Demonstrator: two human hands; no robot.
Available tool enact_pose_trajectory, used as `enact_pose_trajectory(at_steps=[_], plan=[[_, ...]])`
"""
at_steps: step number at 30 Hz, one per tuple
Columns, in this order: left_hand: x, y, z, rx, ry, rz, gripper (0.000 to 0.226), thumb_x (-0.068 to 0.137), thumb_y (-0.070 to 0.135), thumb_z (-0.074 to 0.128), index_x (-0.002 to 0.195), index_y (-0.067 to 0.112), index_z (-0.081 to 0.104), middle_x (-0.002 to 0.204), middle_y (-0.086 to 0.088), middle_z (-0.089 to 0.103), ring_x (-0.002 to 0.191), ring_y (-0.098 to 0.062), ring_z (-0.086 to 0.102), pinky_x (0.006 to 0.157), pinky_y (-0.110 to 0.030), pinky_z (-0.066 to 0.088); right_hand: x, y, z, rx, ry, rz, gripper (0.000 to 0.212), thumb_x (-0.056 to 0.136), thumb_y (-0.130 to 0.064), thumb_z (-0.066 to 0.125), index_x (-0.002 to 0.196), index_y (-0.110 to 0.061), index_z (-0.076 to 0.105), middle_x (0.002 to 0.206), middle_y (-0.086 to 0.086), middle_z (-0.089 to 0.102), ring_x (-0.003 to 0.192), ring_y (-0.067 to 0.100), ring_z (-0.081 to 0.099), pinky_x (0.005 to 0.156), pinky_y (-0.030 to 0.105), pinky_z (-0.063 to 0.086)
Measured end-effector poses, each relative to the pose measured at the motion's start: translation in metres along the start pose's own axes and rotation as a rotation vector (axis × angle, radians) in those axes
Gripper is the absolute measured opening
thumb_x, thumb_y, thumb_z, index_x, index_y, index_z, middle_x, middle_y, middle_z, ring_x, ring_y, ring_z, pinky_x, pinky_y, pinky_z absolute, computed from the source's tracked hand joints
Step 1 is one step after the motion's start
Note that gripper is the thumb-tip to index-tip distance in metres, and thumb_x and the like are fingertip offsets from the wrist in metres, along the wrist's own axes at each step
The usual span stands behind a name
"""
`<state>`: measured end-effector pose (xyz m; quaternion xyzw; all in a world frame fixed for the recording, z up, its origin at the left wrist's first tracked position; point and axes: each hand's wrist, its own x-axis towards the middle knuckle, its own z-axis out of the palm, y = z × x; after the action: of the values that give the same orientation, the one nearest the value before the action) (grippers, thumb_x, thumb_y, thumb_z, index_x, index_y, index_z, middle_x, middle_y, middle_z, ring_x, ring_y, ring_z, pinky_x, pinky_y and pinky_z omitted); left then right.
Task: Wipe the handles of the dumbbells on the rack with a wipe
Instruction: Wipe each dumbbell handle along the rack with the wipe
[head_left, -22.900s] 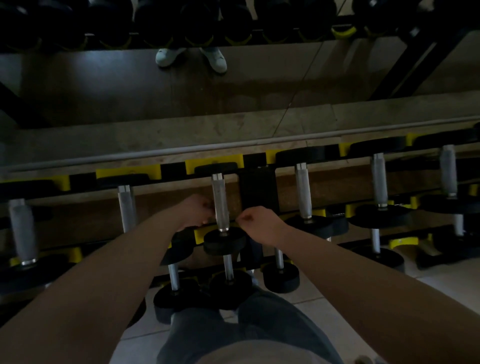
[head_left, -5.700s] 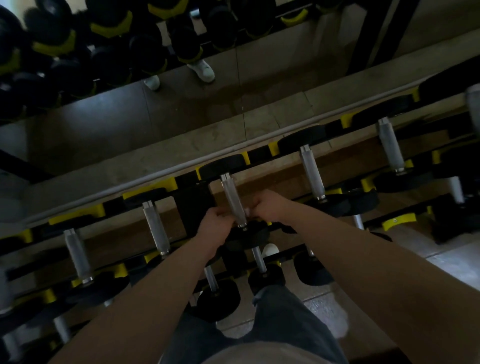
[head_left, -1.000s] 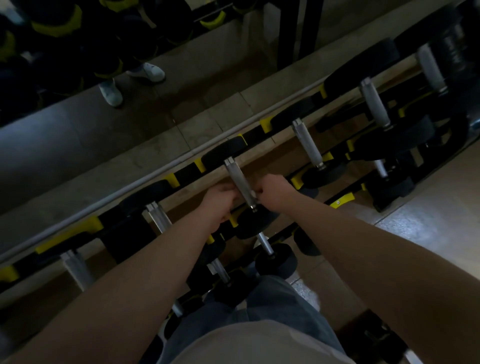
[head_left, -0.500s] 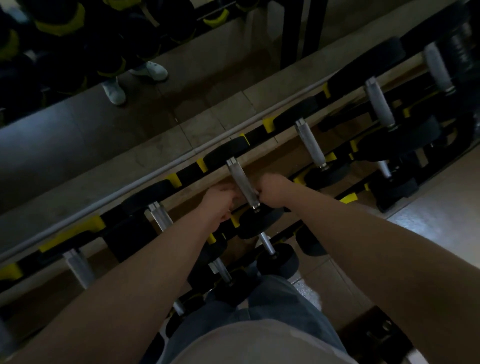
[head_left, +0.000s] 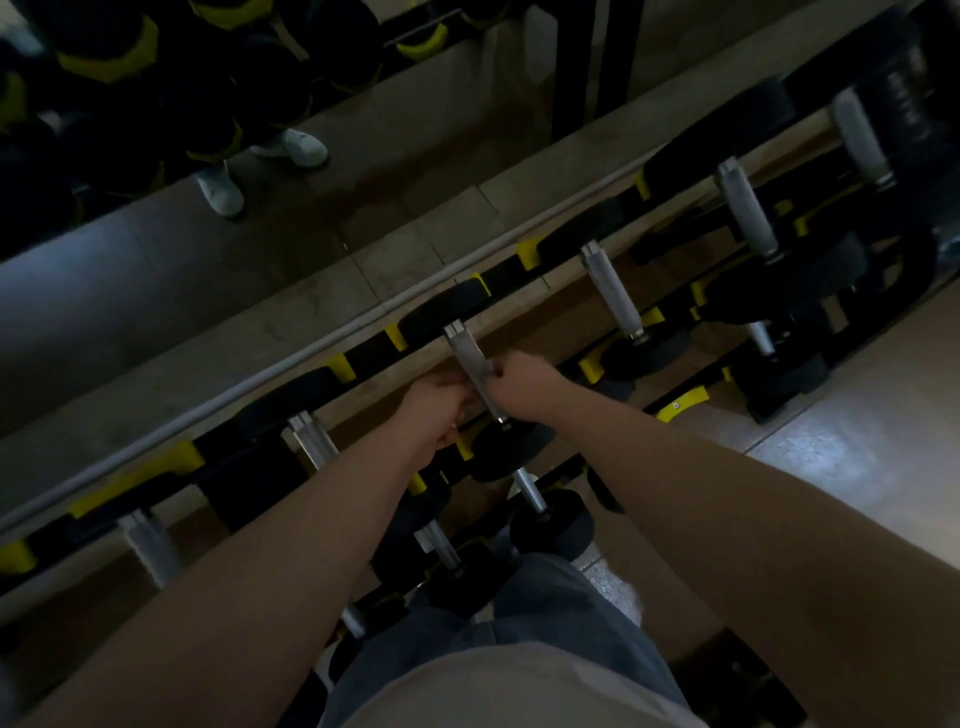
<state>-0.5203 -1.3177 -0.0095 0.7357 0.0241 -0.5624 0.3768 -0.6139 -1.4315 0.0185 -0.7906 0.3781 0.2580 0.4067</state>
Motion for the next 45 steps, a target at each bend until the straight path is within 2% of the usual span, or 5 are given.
enact_pose_trajectory(at_steps=[10, 21, 30, 39, 45], plan=[[0.0, -0.001, -0.001, -0.073, 0.006, -0.039, 0.03, 0.097, 0.012, 0.053, 0.125, 0.021, 0.062, 0.085, 0.0, 0.064, 0.055, -0.007, 0.042, 0.036, -0.018, 0.026, 0.011, -0.025, -0.014, 0.393, 0.069, -0.031, 0.042, 0.097, -0.02, 0.054, 0.137, -0.011, 0.052, 0.112, 0.004, 0.054, 0.099, 0.019, 0.053, 0.078, 0.028, 0.041], [-0.003, -0.007, 0.001, -0.005, -0.018, -0.043, 0.035, 0.095, 0.02, 0.06, 0.128, 0.031, 0.063, 0.082, 0.001, 0.062, 0.055, -0.007, 0.039, 0.041, -0.019, 0.026, 0.005, -0.006, -0.014, -0.068, -0.069, 0.049, 0.03, 0.09, -0.015, 0.058, 0.065, -0.015, 0.042, 0.07, 0.003, 0.045, 0.058, 0.014, 0.041, 0.044, 0.023, 0.031], [-0.012, -0.004, -0.004, -0.033, 0.014, -0.023, 0.037, 0.094, 0.016, 0.054, 0.127, 0.03, 0.064, 0.097, 0.002, 0.072, 0.061, -0.009, 0.047, 0.043, -0.016, 0.032, -0.001, 0.005, 0.005, -0.08, -0.04, 0.045, 0.045, 0.106, -0.036, 0.034, 0.116, 0.0, 0.06, 0.098, 0.012, 0.059, 0.085, 0.025, 0.057, 0.072, 0.031, 0.042], [-0.026, -0.004, -0.006, 0.004, -0.016, 0.01, 0.024, 0.093, 0.031, 0.057, 0.113, 0.034, 0.07, 0.093, 0.002, 0.069, 0.078, -0.014, 0.053, 0.065, -0.027, 0.043, -0.033, 0.008, 0.01, 0.105, 0.335, -0.076, 0.031, 0.1, -0.043, 0.054, 0.103, -0.021, 0.075, 0.087, 0.0, 0.071, 0.077, 0.014, 0.065, 0.066, 0.029, 0.053], [-0.033, -0.006, -0.013, -0.113, -0.02, 0.067, 0.019, 0.094, 0.038, 0.066, 0.108, 0.029, 0.073, 0.085, 0.004, 0.073, 0.055, -0.009, 0.046, 0.047, -0.022, 0.034, -0.037, -0.005, 0.023, 0.102, 0.32, -0.144, 0.021, 0.1, -0.03, 0.058, 0.101, -0.021, 0.077, 0.086, -0.005, 0.061, 0.072, 0.007, 0.056, 0.061, 0.022, 0.044]])
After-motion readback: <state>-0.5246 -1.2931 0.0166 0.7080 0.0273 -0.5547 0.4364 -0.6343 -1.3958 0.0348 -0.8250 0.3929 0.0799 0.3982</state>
